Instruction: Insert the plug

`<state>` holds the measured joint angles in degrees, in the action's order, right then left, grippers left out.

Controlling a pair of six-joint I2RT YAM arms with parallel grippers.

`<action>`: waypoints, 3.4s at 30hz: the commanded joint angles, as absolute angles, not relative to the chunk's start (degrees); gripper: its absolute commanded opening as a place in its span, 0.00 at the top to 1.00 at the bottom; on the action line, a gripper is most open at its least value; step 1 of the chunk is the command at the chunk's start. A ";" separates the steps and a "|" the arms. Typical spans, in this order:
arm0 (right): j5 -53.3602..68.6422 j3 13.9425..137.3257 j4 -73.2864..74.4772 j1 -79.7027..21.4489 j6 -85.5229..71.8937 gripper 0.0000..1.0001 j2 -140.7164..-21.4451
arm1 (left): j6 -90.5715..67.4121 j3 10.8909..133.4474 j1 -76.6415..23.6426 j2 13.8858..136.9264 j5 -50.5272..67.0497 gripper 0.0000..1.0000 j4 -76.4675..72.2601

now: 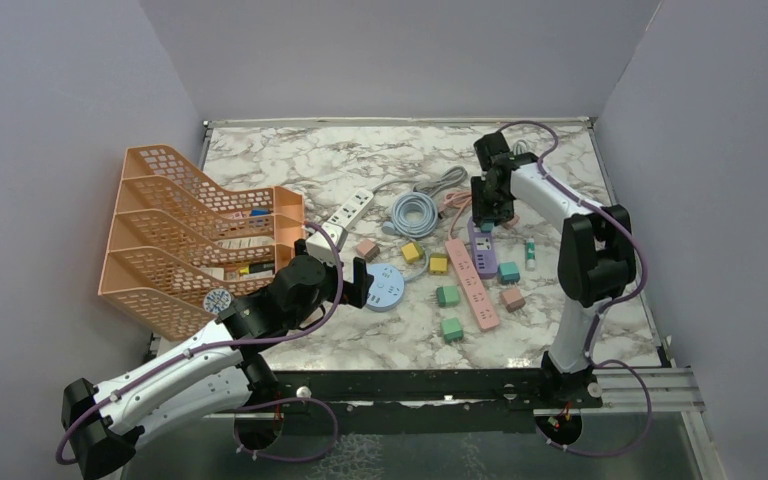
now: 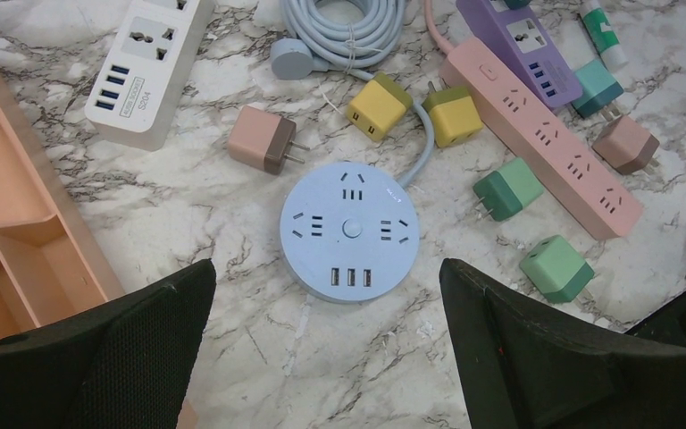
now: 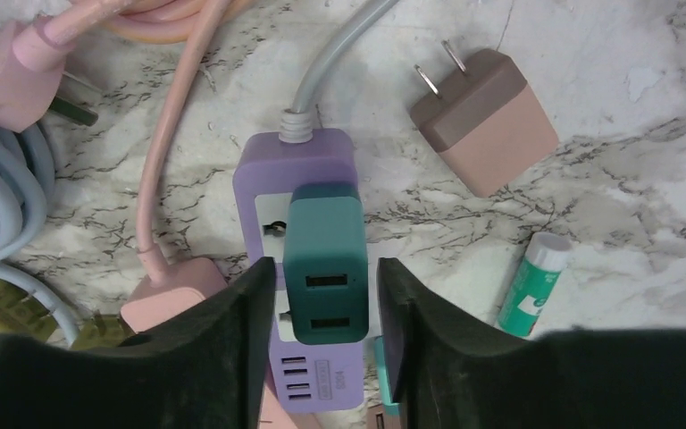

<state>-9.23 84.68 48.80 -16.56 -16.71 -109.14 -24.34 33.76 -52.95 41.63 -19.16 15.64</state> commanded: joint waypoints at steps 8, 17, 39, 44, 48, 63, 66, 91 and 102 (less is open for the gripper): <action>-12.37 79.37 53.06 -16.52 -23.46 0.36 -88.88 | -25.37 35.09 -52.86 39.47 -19.85 0.01 16.72; -16.55 57.24 51.23 -16.52 -35.04 0.37 -71.75 | -25.43 35.33 -52.91 42.45 -12.74 0.02 15.41; -17.86 49.38 37.97 -16.11 -30.97 0.41 -85.23 | -25.48 34.54 -52.90 43.76 -11.85 0.07 13.55; -16.13 49.49 36.75 -14.94 -29.98 0.41 -87.73 | -25.53 34.46 -52.88 43.86 -12.02 0.07 13.57; -15.11 49.71 36.08 -13.57 -29.45 0.39 -88.99 | -25.75 34.45 -52.90 44.18 -11.89 0.07 13.45; -10.46 47.60 33.11 -11.69 -29.85 0.77 -84.71 | -27.07 34.85 -52.87 45.46 -9.90 0.07 14.03; -9.53 47.70 34.43 -11.68 -30.60 0.79 -79.52 | -29.73 35.79 -52.84 45.74 -8.73 0.07 14.37; 22.84 36.48 29.80 -11.69 -73.43 0.79 -45.26 | -45.75 45.00 -60.09 73.69 -7.53 0.23 -19.32; 19.56 39.23 35.34 -11.65 -80.92 0.75 -43.55 | -45.82 53.98 -64.16 86.85 -9.91 0.21 -26.93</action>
